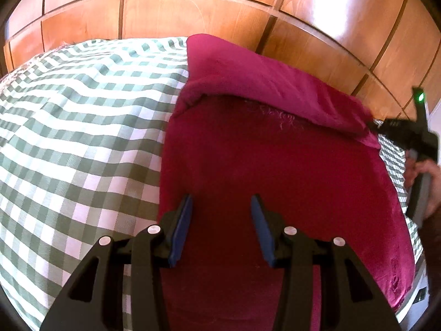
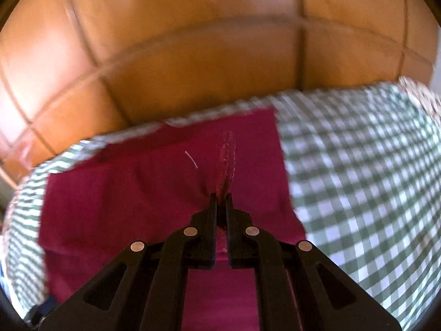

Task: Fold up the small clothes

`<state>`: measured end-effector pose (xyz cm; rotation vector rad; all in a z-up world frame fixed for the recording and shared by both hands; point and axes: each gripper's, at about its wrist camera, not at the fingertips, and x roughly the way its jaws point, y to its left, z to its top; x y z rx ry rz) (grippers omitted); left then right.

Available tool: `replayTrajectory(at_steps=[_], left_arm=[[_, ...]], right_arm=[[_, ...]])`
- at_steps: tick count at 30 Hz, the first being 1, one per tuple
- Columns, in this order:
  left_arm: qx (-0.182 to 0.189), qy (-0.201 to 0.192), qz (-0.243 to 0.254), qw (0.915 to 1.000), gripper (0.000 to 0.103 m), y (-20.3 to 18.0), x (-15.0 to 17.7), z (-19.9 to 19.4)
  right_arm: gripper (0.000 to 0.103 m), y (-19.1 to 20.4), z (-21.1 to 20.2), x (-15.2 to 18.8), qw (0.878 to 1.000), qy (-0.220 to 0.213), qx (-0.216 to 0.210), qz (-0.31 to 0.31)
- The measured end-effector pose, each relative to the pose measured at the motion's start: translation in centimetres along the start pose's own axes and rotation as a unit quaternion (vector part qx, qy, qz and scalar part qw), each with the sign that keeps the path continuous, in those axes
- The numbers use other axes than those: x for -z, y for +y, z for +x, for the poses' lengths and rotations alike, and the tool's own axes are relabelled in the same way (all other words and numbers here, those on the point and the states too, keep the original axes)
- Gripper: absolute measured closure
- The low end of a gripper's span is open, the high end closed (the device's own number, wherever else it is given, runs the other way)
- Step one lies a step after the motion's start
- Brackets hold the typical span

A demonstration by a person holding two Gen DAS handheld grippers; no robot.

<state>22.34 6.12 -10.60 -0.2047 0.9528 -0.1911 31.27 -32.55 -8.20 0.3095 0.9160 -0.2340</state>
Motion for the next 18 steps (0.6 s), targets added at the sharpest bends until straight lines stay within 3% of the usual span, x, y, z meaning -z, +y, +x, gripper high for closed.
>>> replayTrajectory(at_steps=[6,10,12,15,18], left_arm=[[0.035,-0.035,-0.029,0.9984,0.06,0.6,-4.0,-1.8],[0.036,-0.072,-0.017,0.9966,0.06,0.0,-8.2,-1.9],[0.034,-0.084,-0.006,0.9959,0.06,-0.6,-9.8,-1.3],[0.027,-0.08,0.007,0.9964,0.061,-1.5,-11.4,0.6],[0.005,-0.042,0.009,0.9991,0.061,-1.7,-11.6,3.9]], right_arm=[[0.097,-0.7,1.1,0.7,1.0,-0.004,-0.012,0.012],[0.065,-0.8,-1.6,0.5,1.0,-0.027,0.0,-0.007],[0.057,-0.3,-3.4,0.3,0.998,-0.052,-0.007,-0.02],[0.056,1.5,-4.4,0.0,0.997,-0.062,-0.025,-0.048],[0.056,3.8,-3.0,-0.1,0.994,-0.055,-0.021,-0.088]])
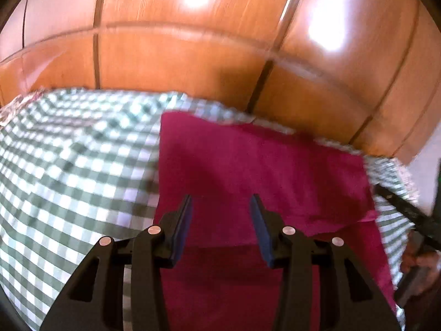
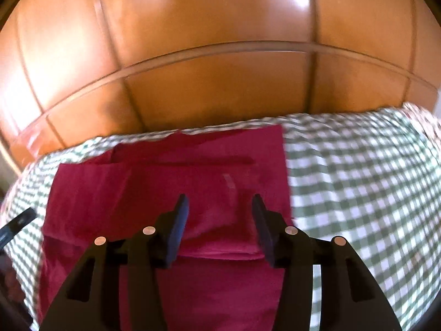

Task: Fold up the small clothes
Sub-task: 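Smooth the folded shirt with both grippers open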

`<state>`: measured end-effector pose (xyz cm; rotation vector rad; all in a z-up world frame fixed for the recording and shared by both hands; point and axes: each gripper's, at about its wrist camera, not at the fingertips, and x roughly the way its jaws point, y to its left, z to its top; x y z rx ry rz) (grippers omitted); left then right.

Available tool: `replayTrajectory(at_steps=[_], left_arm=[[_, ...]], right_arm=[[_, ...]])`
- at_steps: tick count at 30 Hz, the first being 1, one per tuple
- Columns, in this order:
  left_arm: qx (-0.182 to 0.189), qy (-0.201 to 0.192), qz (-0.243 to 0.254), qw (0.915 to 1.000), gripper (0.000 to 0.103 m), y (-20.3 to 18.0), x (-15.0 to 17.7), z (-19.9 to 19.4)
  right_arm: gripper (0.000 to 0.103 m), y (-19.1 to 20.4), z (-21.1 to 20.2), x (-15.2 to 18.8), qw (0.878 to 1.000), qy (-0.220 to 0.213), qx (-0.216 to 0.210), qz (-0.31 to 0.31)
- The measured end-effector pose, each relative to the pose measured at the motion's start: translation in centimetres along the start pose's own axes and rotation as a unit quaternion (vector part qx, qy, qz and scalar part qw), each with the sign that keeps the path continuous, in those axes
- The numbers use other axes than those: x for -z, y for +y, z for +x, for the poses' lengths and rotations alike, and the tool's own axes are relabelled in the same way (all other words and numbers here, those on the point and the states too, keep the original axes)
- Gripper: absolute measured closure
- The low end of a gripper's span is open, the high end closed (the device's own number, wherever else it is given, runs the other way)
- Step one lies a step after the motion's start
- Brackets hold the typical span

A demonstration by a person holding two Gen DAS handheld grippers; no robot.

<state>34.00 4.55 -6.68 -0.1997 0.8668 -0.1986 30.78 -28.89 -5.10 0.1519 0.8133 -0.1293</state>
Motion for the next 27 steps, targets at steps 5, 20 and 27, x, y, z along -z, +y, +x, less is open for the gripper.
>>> replayTrajectory(at_steps=[5,20,27], left_arm=[[-0.017,0.036,0.009,0.9992,0.064,1.0,1.6,2.5],[0.054,0.038,-0.158,0.9852,0.05,8.7,-7.2,6.2],[-0.034,0.005,-0.089,0.9955,0.092,5.1,-7.8,7.1]], right_arm=[[0.053,0.3,4.8,2.4,0.999,0.029,0.025,-0.018],[0.052,0.1,4.2,3.1,1.0,0.007,0.016,-0.007],[0.052,0.4,4.3,3.2,1.0,0.003,0.025,-0.011]])
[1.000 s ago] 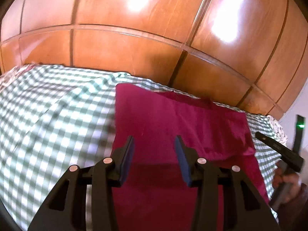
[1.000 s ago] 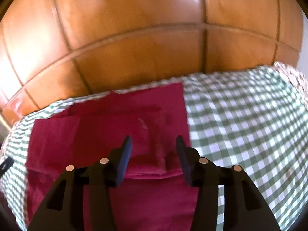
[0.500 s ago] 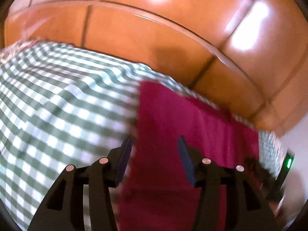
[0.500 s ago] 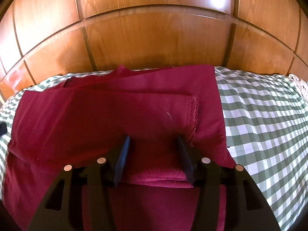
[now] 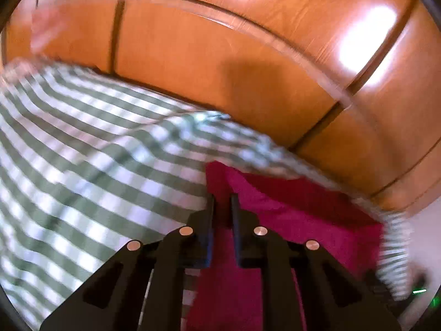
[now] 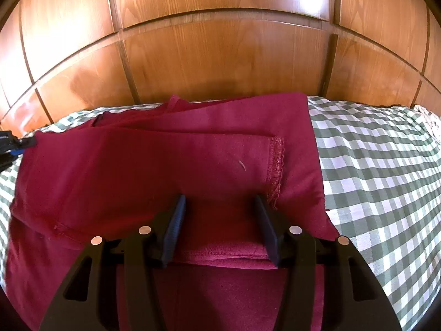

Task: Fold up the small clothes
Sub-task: 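Smooth the folded shirt with both grippers open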

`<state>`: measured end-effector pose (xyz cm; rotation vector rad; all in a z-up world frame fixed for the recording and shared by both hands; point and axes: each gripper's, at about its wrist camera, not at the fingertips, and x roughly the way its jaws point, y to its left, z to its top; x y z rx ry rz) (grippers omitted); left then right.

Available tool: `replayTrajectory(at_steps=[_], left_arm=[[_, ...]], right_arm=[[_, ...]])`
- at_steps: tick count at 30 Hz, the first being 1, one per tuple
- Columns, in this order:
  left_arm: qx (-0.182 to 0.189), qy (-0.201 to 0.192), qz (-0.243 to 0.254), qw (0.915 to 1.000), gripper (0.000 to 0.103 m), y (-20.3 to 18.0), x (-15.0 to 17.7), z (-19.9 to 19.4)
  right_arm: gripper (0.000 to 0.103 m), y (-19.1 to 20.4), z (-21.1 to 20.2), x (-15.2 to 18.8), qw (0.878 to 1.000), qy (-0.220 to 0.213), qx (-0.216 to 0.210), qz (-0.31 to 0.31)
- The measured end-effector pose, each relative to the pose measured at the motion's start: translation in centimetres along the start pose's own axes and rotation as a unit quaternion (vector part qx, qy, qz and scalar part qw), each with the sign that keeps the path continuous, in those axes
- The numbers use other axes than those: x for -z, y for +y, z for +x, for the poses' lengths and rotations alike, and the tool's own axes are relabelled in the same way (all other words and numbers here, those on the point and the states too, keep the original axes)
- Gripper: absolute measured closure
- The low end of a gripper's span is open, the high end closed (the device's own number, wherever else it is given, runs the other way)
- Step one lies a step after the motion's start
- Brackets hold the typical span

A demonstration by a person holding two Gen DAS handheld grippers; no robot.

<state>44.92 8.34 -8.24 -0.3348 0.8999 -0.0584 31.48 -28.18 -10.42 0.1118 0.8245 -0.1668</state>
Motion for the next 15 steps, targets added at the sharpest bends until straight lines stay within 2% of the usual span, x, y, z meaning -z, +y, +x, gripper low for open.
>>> replayTrajectory(at_steps=[2,4,6,7,9,11,15], left_arm=[[-0.059,0.011,0.038,0.9975,0.087,-0.6,0.9,2.0],[-0.092,-0.017,0.077,0.9926,0.087,-1.6,1.9,2.6],[-0.113,-0.019,0.075,0.9906,0.079,-2.2,1.8,2.2],[-0.119,-0.019,0.062,0.9908,0.07,-2.0,1.7,1.5],[-0.107,-0.024,0.047,0.9929,0.068,-1.8,2.1,-0.2],[-0.104,-0.032,0.055,0.9925,0.067,-2.0,3.2,-2.1],[-0.09,-0.029,0.088,0.9916,0.067,-2.6,7.6,-6.2]], right_arm=[[0.051,0.3,0.1,0.1,1.0,-0.001,0.008,-0.008],[0.051,0.4,0.2,0.1,1.0,-0.002,0.011,-0.014],[0.051,0.3,0.2,0.1,1.0,-0.002,0.009,-0.011],[0.051,0.2,0.2,0.0,1.0,-0.002,0.007,-0.01],[0.051,0.1,0.2,0.1,1.0,-0.002,0.004,-0.008],[0.051,0.1,0.2,0.1,1.0,-0.002,0.003,-0.007],[0.051,0.2,0.2,0.1,1.0,-0.002,0.004,-0.008]])
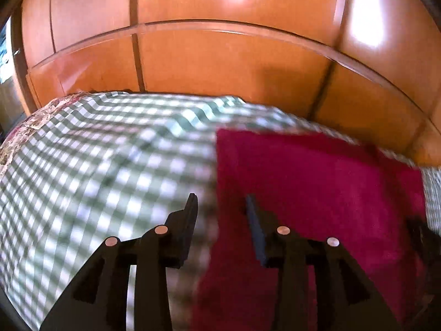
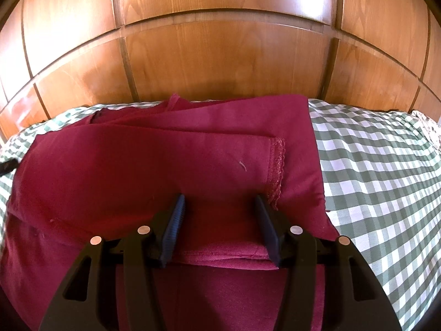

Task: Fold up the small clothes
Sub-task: 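Smooth the folded shirt with both grippers open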

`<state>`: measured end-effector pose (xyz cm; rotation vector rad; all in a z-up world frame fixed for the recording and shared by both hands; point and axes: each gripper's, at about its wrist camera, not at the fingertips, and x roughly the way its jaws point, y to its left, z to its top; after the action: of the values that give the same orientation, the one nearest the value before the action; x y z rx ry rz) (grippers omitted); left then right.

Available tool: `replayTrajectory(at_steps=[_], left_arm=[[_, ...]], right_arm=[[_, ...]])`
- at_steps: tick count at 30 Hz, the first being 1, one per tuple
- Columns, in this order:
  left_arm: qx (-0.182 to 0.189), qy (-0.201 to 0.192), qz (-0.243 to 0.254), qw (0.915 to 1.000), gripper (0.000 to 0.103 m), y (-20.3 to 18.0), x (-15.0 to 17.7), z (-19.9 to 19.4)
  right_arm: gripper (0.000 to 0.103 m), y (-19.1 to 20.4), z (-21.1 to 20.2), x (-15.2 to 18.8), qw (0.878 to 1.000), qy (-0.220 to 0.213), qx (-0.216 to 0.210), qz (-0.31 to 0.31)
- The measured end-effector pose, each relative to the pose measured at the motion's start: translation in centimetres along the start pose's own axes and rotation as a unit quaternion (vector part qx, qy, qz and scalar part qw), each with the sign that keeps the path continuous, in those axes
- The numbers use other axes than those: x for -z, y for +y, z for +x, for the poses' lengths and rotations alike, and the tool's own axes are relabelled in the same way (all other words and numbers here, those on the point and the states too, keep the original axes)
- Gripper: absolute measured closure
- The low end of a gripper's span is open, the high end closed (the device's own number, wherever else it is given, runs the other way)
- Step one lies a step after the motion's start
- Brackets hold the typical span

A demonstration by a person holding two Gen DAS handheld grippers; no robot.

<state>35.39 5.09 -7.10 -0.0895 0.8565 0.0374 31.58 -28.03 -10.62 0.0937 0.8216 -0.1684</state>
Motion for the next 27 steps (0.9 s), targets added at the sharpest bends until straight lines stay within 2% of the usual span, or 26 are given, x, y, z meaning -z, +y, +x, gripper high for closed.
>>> replayTrajectory(at_steps=[3,5,8,9,10,13,17,19,23,24,27], left_arm=[[0.015,0.005,0.011,0.9998,0.067,-0.9,2.5,-2.3],[0.021,0.003,0.018,0.9996,0.058,-1.5,3.8,-4.2],[0.028,-0.012,0.03,0.9991,0.052,-1.6,5.5,-6.9],[0.028,-0.017,0.035,0.9989,0.052,-1.6,6.0,-7.8],[0.028,-0.02,0.039,0.9986,0.051,-1.5,6.4,-8.4],[0.032,-0.024,0.041,0.9984,0.049,-1.0,7.6,-10.1],[0.04,-0.02,0.037,0.9983,0.048,0.1,9.2,-11.2],[0.047,-0.011,0.032,0.9983,0.048,0.7,10.0,-11.2],[0.07,0.025,0.008,0.9972,0.048,2.6,11.7,-10.8],[0.069,0.029,0.005,0.9972,0.048,3.2,12.2,-10.9],[0.077,0.051,-0.019,0.9956,0.048,4.7,13.4,-10.7]], right_arm=[[0.051,0.1,0.0,-0.1,1.0,0.001,0.005,-0.004],[0.049,0.2,-0.2,-0.2,1.0,0.004,0.011,-0.007],[0.033,0.6,-1.2,-0.4,1.0,0.013,0.014,-0.018],[0.018,0.5,-1.6,-0.2,1.0,0.013,0.017,-0.018],[0.014,0.6,-2.2,0.0,1.0,0.012,0.021,-0.016],[0.014,0.2,-4.4,1.2,1.0,0.013,0.009,-0.009],[0.014,-0.8,-6.6,3.0,1.0,0.025,0.013,-0.008],[0.014,-1.7,-8.0,4.2,0.999,0.034,0.019,-0.01],[0.014,-4.5,-10.0,6.2,0.997,0.07,-0.006,0.011],[0.014,-5.4,-10.7,7.0,0.997,0.073,0.0,0.017],[0.014,-8.1,-11.9,9.4,0.993,0.098,-0.016,0.057]])
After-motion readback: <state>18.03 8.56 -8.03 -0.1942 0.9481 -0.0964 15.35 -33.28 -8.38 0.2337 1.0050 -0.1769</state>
